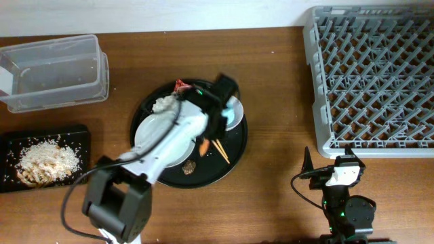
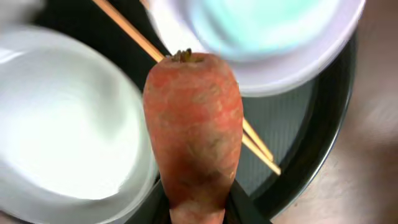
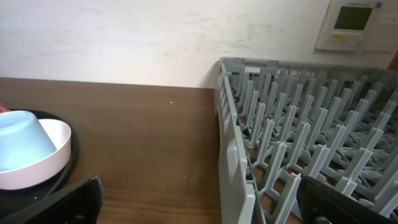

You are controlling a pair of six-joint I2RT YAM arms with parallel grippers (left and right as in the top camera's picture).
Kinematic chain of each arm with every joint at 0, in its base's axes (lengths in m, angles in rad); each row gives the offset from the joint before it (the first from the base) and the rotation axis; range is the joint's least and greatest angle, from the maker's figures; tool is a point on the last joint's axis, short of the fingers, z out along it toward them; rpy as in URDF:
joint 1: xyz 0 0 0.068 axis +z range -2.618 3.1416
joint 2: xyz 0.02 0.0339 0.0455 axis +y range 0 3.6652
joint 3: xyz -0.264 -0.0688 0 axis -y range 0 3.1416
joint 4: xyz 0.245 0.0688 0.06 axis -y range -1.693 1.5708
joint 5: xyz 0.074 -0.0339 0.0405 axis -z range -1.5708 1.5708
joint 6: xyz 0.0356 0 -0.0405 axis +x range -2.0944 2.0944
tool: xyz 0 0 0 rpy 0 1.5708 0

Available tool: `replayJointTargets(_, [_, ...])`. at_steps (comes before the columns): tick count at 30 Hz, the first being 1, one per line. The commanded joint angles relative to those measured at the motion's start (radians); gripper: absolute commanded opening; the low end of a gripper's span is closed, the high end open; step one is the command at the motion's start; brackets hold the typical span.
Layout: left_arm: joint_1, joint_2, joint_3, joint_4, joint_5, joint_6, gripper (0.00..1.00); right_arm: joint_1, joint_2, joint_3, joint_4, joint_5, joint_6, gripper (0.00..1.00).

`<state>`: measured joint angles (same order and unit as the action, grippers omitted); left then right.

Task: Sort waste into correct bins and load items into the dishwasher rack
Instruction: 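Carry the carrot left and drop it on the black tray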

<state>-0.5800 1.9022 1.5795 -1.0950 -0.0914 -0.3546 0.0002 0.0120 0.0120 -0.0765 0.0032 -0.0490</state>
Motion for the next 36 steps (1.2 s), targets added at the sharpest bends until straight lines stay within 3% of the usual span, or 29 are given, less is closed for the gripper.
replayJointTargets(1, [0.151,-0.014,0.167,-0.029,-0.028,0.008,0.13,0.006,-0.006,-0.006,-0.005,0.009,0.008,0.98])
replayJointTargets(5, [0.319,-0.014,0.246,0.005,0.008,0.000,0.13,0.006,-0.006,-0.006,-0.005,0.009,0.008,0.98])
replayJointTargets(14, [0.674,-0.004,0.249,0.190,0.027,-0.068,0.13,0.006,-0.006,-0.006,-0.005,0.009,0.008,0.98])
replayJointTargets(23, [0.944,-0.003,0.244,0.058,0.009,-0.148,0.13,0.006,-0.007,-0.006,-0.005,0.009,0.008,0.98])
replayJointTargets(28, [1.105,-0.003,0.160,0.002,-0.003,-0.207,0.13,0.006,-0.007,-0.006,-0.005,0.009,0.008,0.98])
replayJointTargets(36, [1.254,-0.003,-0.067,0.061,0.001,-0.282,0.13,0.006,-0.006,-0.006,-0.005,0.009,0.008,0.98])
